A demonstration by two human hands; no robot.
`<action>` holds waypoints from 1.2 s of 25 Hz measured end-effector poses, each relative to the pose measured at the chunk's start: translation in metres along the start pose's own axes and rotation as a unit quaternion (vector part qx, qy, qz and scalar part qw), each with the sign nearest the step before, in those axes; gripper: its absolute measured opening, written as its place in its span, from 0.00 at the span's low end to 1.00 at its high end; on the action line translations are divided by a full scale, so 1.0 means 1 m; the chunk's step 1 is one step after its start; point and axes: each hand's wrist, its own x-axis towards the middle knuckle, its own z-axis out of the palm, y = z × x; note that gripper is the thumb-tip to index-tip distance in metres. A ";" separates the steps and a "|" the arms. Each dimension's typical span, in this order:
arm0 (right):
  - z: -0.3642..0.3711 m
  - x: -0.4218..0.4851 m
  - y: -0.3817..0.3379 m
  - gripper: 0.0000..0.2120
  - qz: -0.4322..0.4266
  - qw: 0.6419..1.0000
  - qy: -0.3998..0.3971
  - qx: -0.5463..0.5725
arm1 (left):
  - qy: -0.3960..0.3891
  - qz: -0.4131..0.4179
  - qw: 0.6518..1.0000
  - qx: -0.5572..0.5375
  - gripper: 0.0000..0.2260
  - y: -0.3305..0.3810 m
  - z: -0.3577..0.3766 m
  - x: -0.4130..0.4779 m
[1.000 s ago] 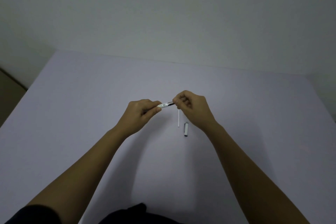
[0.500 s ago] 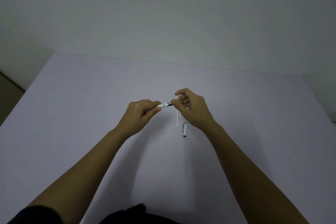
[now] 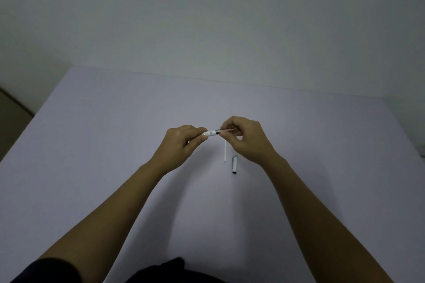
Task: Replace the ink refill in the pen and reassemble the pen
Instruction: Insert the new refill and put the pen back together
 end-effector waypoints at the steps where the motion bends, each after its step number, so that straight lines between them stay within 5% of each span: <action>1: 0.000 0.001 0.000 0.07 0.008 1.000 -0.001 -0.006 | -0.003 -0.001 1.000 0.000 0.08 0.000 0.000 0.000; 17: -0.006 0.001 0.001 0.06 -0.038 0.996 -0.020 -0.079 | -0.013 -0.003 1.000 0.009 0.07 0.001 -0.001 -0.001; 23: -0.008 0.000 0.001 0.15 -0.028 0.996 -0.036 -0.083 | -0.009 0.001 1.000 0.006 0.08 0.002 -0.001 0.000; 26: -0.008 0.001 -0.001 0.08 -0.064 0.989 -0.049 -0.125 | -0.011 0.006 1.000 0.007 0.07 0.002 -0.001 0.000; 30: -0.009 0.002 -0.001 0.11 -0.044 0.991 -0.045 -0.116 | -0.014 0.014 1.000 0.009 0.08 0.005 -0.002 0.000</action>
